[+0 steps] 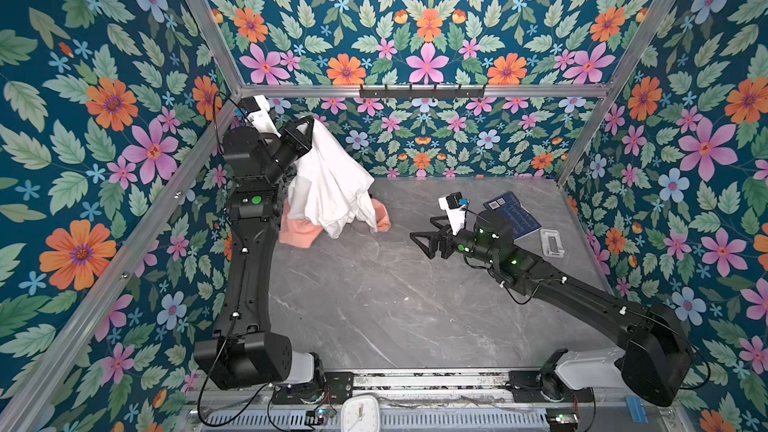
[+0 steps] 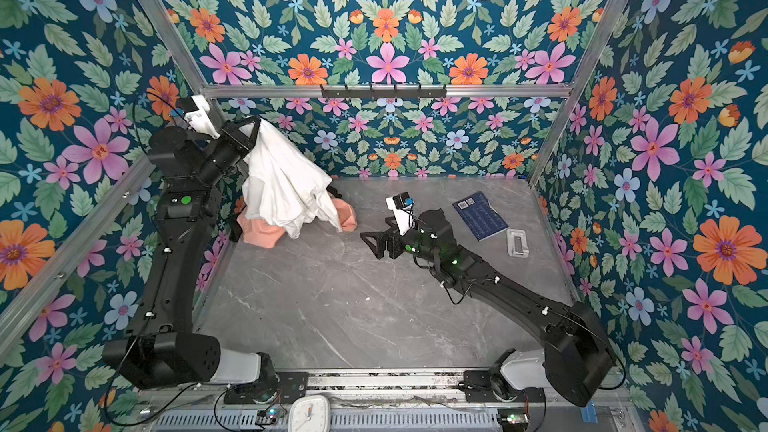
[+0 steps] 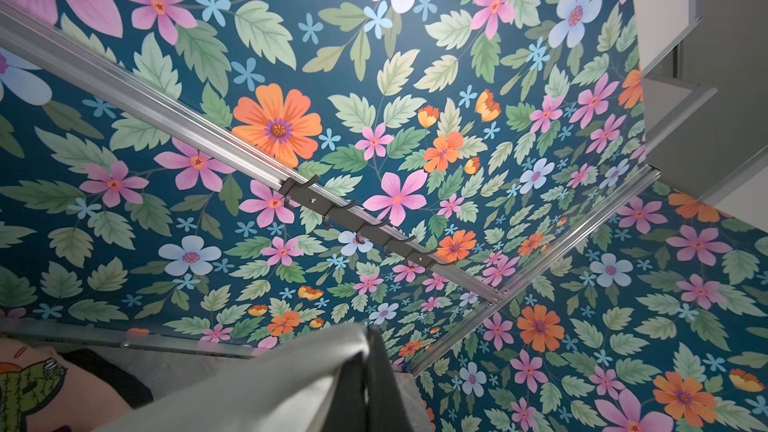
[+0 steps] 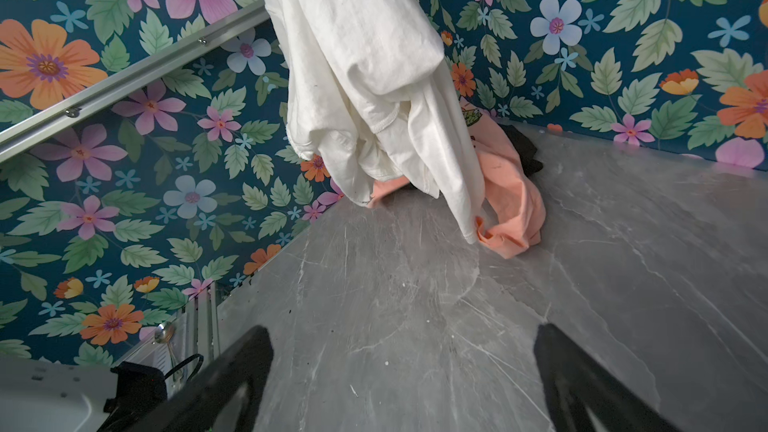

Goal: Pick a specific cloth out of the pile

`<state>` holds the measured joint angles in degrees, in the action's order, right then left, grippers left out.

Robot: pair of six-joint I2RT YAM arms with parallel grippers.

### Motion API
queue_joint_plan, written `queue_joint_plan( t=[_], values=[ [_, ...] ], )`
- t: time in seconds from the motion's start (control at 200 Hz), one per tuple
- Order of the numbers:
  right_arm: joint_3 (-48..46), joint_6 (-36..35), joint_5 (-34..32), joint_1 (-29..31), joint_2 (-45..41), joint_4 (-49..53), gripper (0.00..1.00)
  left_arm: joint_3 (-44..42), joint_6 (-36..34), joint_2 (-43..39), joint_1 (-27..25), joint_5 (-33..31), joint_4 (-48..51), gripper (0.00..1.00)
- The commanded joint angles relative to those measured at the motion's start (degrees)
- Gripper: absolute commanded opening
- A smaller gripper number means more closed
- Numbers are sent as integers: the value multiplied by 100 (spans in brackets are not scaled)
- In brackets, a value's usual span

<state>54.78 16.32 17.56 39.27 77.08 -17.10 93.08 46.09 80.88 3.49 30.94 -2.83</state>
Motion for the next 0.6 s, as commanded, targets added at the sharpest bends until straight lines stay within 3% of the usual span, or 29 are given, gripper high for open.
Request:
queue_joint_plan(
  t=[0.0,0.195,0.595],
  values=[
    [34,-70,53,16,-9,-286,99,23,283,31,-14,193,-578,0],
    [50,-15,182,15,96,-573,99,-228,656,7,-249,342,-921,0],
    [330,-367,179,37,144,-499,99,-106,414,59,-1290,365,-785,0]
  ],
)
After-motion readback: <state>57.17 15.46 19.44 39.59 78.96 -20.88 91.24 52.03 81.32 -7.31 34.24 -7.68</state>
